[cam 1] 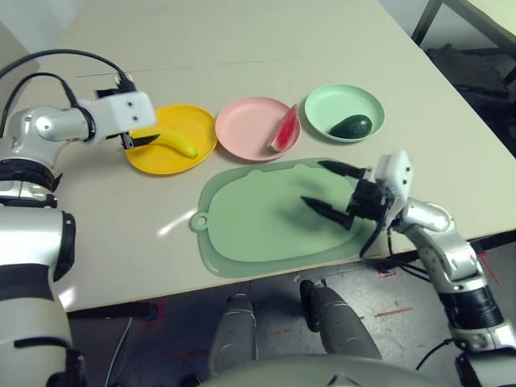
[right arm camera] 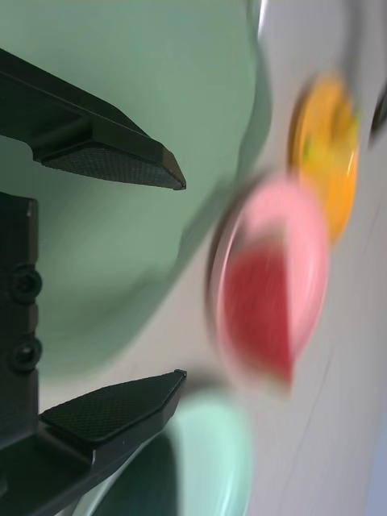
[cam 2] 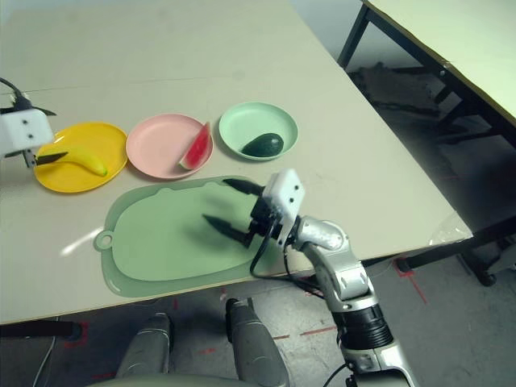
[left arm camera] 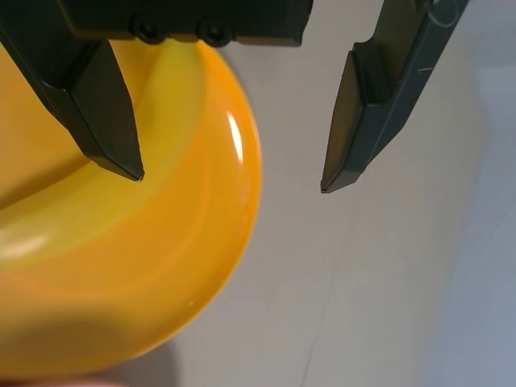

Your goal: Place the fruits into color-matched plates.

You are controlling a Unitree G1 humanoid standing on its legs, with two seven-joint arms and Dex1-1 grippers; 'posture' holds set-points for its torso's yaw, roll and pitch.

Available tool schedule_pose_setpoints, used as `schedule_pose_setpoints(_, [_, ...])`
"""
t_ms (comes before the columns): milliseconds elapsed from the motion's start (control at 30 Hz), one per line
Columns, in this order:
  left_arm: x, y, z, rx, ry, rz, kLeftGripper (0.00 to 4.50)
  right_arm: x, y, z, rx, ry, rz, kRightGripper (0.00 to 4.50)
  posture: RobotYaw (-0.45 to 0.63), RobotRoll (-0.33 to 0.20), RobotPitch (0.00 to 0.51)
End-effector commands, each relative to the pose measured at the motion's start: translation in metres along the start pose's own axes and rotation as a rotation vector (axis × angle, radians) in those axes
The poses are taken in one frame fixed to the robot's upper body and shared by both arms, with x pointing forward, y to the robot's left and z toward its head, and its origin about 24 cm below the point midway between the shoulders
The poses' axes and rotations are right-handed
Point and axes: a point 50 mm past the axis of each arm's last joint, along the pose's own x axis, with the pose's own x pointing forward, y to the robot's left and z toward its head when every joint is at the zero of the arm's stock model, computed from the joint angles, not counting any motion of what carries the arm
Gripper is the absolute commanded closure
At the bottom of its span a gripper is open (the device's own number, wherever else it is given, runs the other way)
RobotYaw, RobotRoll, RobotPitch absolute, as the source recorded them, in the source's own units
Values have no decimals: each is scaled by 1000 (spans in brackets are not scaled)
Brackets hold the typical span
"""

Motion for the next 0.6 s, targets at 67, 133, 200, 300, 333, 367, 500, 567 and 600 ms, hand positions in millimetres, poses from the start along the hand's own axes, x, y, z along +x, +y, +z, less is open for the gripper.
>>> schedule_pose_setpoints(67, [-18,-10,-8,-177,-114,144,31,-8,-19,-18,-17,55,-160,0,-36,0,224])
schedule_pose_setpoints(133, [-28,-13,-7,-267,-157,264,31,-13,-32,-22,-20,62,-231,0,-20,0,227])
schedule_pose_setpoints(200, [-47,-25,-12,-452,-192,483,31,-22,-50,-29,-30,76,-331,0,-9,0,232])
schedule_pose_setpoints(300, [-73,-47,-16,-635,-157,673,31,-29,-61,-38,6,61,-428,0,30,0,238])
schedule_pose_setpoints(333, [-79,-54,-16,-681,-141,712,31,-30,-63,-39,16,53,-447,0,30,0,238])
schedule_pose_setpoints(367, [-87,-63,-16,-718,-115,742,31,-33,-66,-39,15,46,-463,0,54,0,240])
schedule_pose_setpoints(500, [-106,-100,-15,-807,-7,755,31,-45,-77,-40,15,30,-539,0,88,0,246])
schedule_pose_setpoints(567, [-109,-117,-15,-841,33,743,31,-52,-81,-41,20,28,-574,0,105,0,250])
schedule_pose_setpoints(600, [-110,-125,-16,-864,51,738,31,-57,-83,-42,19,26,-591,0,111,0,252])
